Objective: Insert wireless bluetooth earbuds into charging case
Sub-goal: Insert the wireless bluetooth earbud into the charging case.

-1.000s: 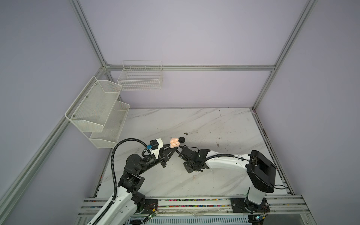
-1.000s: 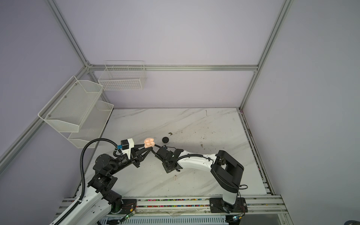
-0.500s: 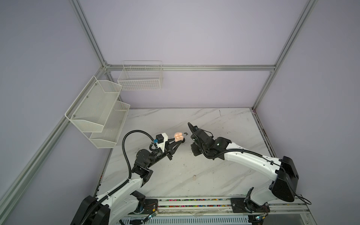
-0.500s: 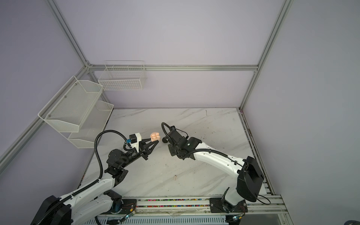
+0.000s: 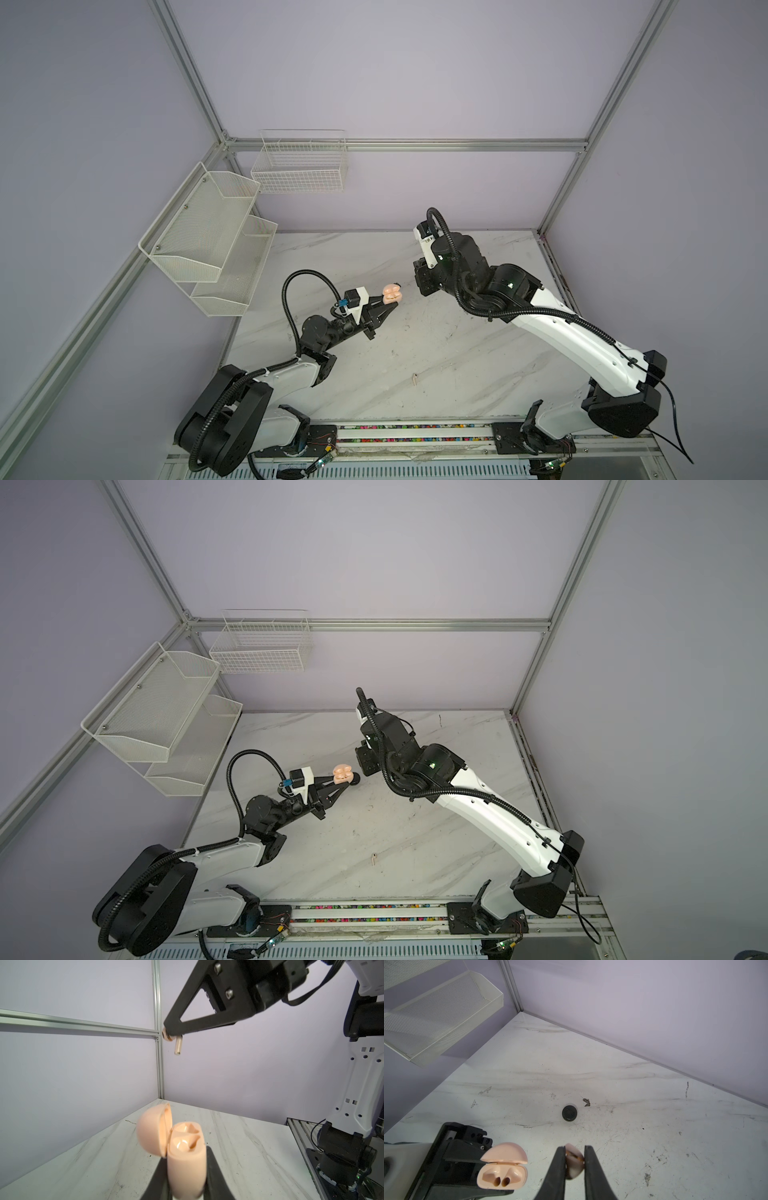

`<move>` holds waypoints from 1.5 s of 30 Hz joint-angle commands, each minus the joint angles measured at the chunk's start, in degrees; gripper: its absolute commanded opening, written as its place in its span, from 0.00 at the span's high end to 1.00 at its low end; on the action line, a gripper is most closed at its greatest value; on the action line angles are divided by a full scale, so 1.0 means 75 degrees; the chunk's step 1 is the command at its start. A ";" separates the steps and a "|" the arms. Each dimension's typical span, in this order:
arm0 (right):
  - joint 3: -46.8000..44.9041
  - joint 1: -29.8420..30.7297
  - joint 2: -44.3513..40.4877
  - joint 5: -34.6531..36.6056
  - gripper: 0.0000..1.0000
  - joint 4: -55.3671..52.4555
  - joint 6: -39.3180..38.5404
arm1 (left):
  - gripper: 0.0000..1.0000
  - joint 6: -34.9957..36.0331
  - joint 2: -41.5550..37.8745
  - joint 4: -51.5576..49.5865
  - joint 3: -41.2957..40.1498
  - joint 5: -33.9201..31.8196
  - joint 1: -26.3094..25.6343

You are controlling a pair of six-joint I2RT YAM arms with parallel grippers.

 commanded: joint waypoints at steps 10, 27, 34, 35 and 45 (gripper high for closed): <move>-0.0412 0.1351 -0.0255 0.0760 0.84 0.0340 -0.0242 | 1.00 0.0095 0.0747 0.1736 0.1138 0.0371 -0.0067; -0.0627 0.1717 -0.0203 0.1355 0.87 0.0623 -0.0567 | 1.00 -0.0350 0.0599 0.1729 0.1162 0.0334 -0.0148; -0.0756 0.1779 -0.0137 0.1510 0.87 0.0719 -0.0659 | 1.00 -0.0388 0.0581 0.1729 0.1168 0.0340 -0.0149; -0.0778 0.1779 -0.0135 0.1490 0.87 0.0741 -0.0659 | 1.00 -0.0395 0.0579 0.1731 0.1167 0.0341 -0.0155; -0.1136 0.1824 -0.0154 0.1564 0.88 0.1155 -0.0767 | 1.00 -0.0550 0.0554 0.1729 0.1236 0.0456 -0.0184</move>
